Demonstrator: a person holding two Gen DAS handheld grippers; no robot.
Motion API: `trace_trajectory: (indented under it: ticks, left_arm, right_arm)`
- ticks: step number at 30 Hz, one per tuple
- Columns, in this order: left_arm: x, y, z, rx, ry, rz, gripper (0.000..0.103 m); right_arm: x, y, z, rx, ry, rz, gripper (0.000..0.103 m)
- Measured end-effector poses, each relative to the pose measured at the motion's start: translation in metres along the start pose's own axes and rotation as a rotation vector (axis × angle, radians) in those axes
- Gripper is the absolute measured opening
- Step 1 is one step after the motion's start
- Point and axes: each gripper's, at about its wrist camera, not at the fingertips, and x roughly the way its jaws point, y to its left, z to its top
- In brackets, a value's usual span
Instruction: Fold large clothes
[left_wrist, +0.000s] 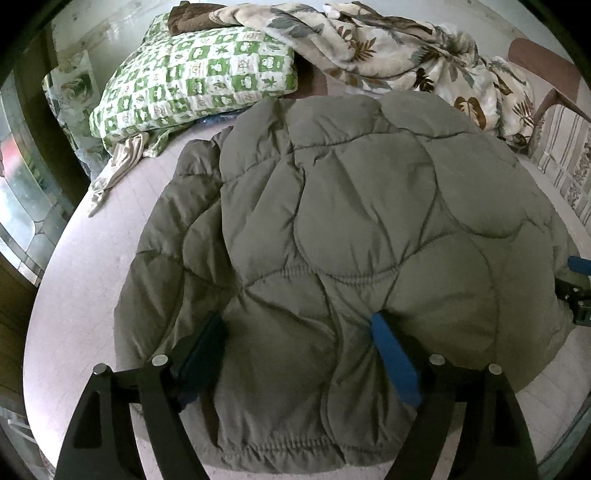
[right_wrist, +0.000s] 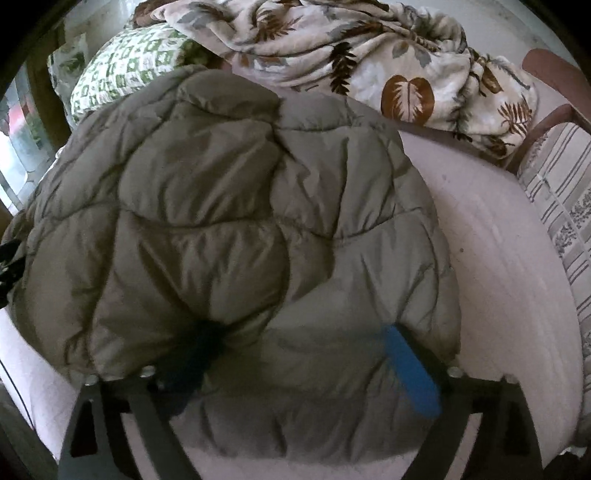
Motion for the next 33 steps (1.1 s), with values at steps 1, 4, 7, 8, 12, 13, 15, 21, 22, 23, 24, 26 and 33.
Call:
trace_trajectory:
  ticks: [1, 4, 7, 8, 12, 13, 15, 21, 22, 23, 24, 26, 33]
  left_arm:
    - [0.001, 0.0, 0.001, 0.0, -0.002, 0.0, 0.086]
    - [0.006, 0.001, 0.004, 0.002, -0.007, 0.0, 0.089]
    - [0.01, 0.003, 0.006, -0.011, -0.006, -0.006, 0.09]
    - [0.009, 0.004, 0.006, -0.016, -0.006, -0.007, 0.09]
    - [0.002, 0.006, 0.004, -0.033, -0.015, -0.002, 0.089]
    - [-0.002, 0.006, 0.002, -0.044, -0.018, -0.002, 0.089]
    - [-0.008, 0.007, -0.001, -0.06, -0.024, -0.005, 0.089]
    - [-0.035, 0.008, -0.014, -0.067, -0.059, -0.003, 0.089]
    - [-0.04, 0.009, -0.016, -0.071, -0.07, -0.003, 0.089]
    - [-0.047, 0.009, -0.019, -0.076, -0.089, -0.001, 0.089]
    - [-0.054, 0.008, -0.023, -0.079, -0.111, 0.007, 0.089]
    - [-0.064, 0.004, -0.03, -0.07, -0.132, 0.032, 0.089]
    - [-0.092, 0.001, -0.065, -0.103, -0.149, -0.004, 0.089]
  right_arm:
    - [0.003, -0.003, -0.001, 0.009, 0.002, 0.006, 0.101]
    - [0.013, -0.011, 0.003, 0.037, 0.002, 0.022, 0.103]
    - [0.017, -0.008, 0.004, 0.033, -0.007, 0.006, 0.103]
    - [0.016, -0.006, 0.004, 0.034, -0.009, 0.001, 0.103]
    - [0.0, 0.002, -0.002, 0.04, -0.019, -0.029, 0.103]
    - [-0.002, 0.002, -0.001, 0.044, -0.022, -0.034, 0.103]
    - [-0.013, 0.003, -0.004, 0.059, -0.039, -0.038, 0.103]
    - [-0.043, 0.008, -0.02, 0.084, -0.072, -0.026, 0.103]
    - [-0.047, 0.009, -0.023, 0.084, -0.079, -0.023, 0.103]
    - [-0.054, 0.011, -0.026, 0.082, -0.089, -0.018, 0.103]
    - [-0.062, 0.015, -0.031, 0.08, -0.101, -0.01, 0.103]
    - [-0.075, 0.02, -0.038, 0.079, -0.12, 0.001, 0.103]
    - [-0.096, 0.03, -0.065, 0.075, -0.144, 0.028, 0.103]
